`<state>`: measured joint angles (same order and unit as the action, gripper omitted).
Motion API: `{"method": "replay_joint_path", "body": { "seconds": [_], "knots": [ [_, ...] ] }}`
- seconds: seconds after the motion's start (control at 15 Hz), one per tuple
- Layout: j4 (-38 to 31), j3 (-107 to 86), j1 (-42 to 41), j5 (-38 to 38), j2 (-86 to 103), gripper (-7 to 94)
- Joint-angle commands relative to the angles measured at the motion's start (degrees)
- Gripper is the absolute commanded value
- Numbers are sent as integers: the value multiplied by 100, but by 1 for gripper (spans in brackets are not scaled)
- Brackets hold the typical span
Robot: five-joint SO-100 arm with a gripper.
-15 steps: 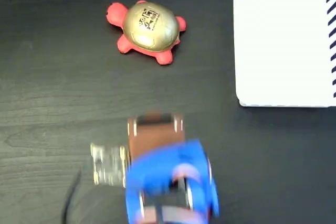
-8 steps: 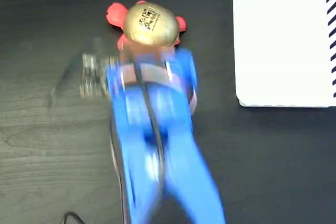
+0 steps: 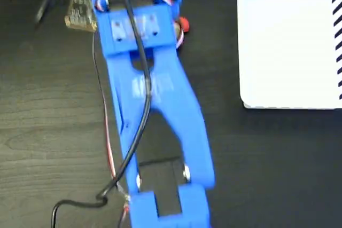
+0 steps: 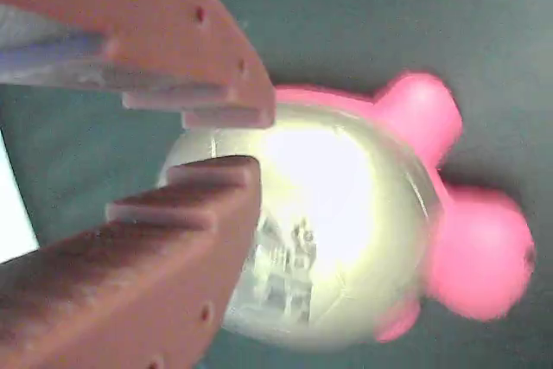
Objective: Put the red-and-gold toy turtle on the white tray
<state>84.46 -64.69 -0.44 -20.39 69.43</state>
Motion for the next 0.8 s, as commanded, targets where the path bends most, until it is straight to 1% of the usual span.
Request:
{"method": "replay_joint_path", "body": {
  "seconds": [0.0, 0.13, 0.27, 0.33, 0.4, 0.47, 0.6, 0.67, 0.73],
  "knots": [
    [158, 686, 18, -378, 18, 0],
    [229, 703, 18, -396, -26, 0],
    [466, 861, 9, -299, -141, 0],
    [589, 984, 9, -255, -237, 3],
    [598, 993, 9, -255, -264, 15],
    [598, 993, 26, -237, -264, 23],
    [712, 1028, 53, -185, -264, 45],
    [809, 1046, 62, -149, -281, 54],
    [826, 993, 70, -114, -272, 56]
  ]
}}
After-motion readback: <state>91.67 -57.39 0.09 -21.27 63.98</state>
